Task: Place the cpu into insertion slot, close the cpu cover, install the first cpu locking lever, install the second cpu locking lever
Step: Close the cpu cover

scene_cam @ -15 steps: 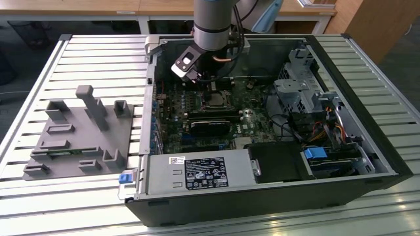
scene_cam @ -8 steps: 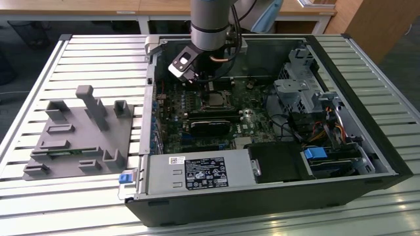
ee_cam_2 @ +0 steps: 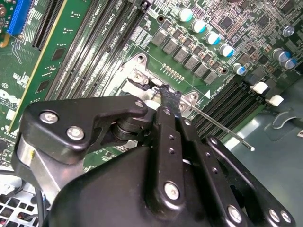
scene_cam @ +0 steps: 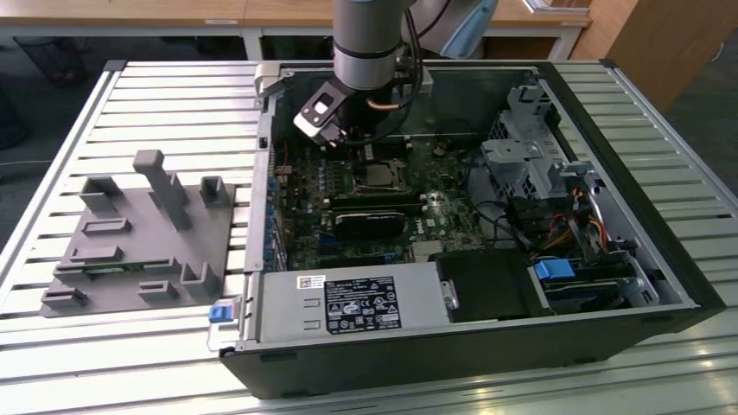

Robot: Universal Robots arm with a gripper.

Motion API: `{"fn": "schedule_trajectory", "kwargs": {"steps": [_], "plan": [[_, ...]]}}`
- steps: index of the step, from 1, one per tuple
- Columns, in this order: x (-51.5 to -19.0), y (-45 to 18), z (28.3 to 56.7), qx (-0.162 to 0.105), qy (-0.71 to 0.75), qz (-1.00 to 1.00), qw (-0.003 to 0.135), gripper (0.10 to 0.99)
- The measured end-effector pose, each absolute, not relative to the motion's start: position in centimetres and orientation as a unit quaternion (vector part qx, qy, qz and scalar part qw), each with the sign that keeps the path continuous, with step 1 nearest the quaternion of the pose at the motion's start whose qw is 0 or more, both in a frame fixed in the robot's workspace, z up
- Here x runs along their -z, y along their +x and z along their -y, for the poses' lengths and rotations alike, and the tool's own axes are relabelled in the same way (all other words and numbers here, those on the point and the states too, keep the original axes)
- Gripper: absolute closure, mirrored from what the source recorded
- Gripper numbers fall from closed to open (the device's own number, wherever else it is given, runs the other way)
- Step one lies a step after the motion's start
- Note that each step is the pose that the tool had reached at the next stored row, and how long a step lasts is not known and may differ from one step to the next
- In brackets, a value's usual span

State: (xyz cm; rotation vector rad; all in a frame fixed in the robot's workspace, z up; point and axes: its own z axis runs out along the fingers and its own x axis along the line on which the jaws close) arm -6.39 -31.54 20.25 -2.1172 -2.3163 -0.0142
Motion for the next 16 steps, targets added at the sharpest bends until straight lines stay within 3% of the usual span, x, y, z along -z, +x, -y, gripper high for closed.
{"fn": "schedule_trajectory", "kwargs": {"steps": [16], "plan": [[-19.9,-6.47,31.58,0.004,-0.675,0.738,0.002,0.98]]}}
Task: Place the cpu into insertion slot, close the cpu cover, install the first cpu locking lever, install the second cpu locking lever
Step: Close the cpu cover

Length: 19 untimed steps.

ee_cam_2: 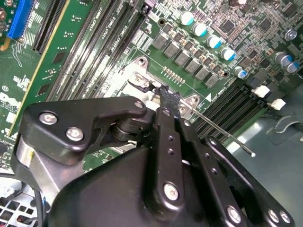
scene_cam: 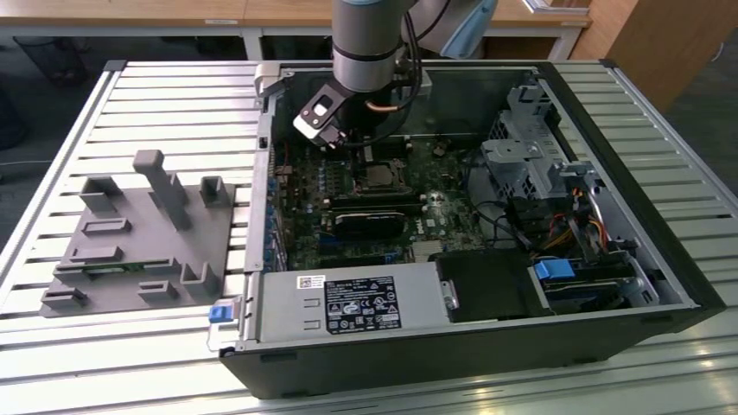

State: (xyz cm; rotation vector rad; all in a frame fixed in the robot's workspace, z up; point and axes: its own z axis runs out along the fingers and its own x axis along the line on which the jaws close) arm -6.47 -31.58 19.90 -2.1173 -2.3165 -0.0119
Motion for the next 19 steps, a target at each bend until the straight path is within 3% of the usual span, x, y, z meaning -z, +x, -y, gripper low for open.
{"fn": "schedule_trajectory", "kwargs": {"steps": [19], "plan": [[-20.4,-6.47,31.54,0.005,-0.674,0.738,0.002,0.98]]}}
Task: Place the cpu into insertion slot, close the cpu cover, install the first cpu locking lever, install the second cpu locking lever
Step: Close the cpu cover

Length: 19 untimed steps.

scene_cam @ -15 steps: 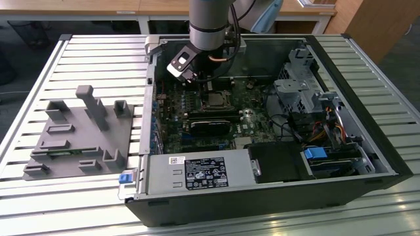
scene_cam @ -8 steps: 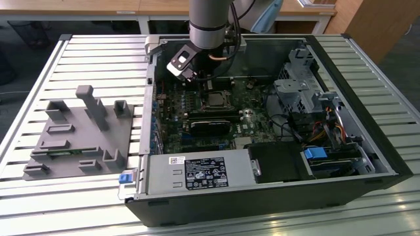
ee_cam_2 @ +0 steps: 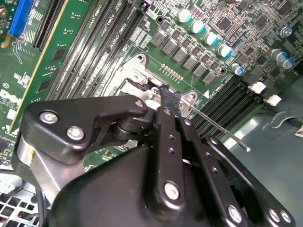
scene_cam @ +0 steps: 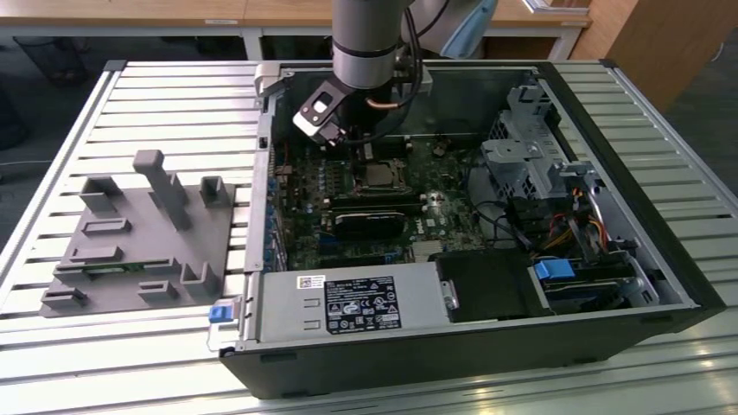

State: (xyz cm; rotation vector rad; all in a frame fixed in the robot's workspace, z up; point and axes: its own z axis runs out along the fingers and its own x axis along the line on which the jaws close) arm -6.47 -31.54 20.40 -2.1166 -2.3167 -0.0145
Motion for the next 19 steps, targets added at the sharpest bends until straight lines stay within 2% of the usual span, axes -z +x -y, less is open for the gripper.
{"fn": "schedule_trajectory", "kwargs": {"steps": [19], "plan": [[-20.29,-6.47,31.54,0.005,-0.674,0.738,0.002,0.98]]}}
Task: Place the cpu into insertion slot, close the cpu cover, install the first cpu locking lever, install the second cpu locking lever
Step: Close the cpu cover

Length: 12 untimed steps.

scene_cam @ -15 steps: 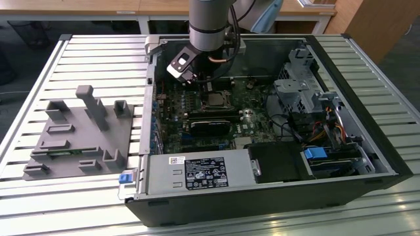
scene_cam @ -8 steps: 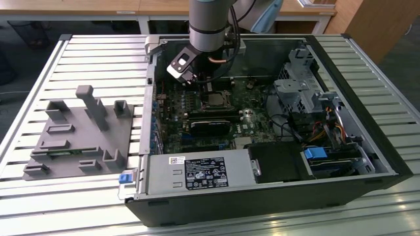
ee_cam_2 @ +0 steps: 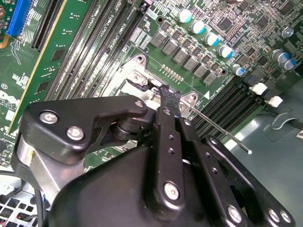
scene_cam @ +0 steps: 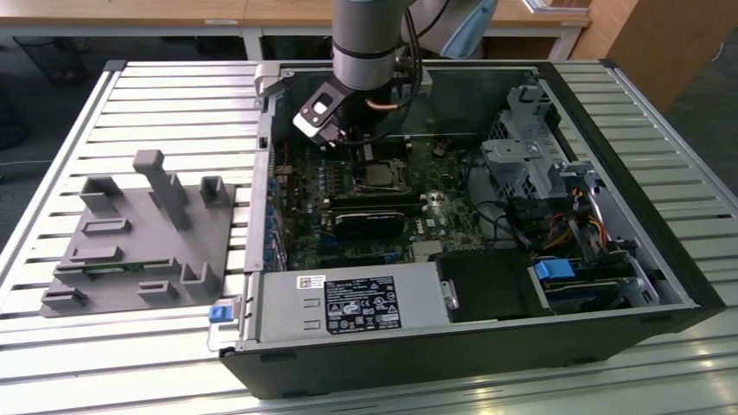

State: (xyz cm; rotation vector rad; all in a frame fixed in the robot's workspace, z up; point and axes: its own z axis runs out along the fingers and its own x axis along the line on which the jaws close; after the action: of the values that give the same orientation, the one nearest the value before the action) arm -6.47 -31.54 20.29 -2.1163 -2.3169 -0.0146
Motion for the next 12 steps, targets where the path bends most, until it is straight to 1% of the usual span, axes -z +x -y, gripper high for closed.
{"fn": "schedule_trajectory", "kwargs": {"steps": [12], "plan": [[-20.28,-6.48,31.54,0.005,-0.674,0.738,0.002,0.98]]}}
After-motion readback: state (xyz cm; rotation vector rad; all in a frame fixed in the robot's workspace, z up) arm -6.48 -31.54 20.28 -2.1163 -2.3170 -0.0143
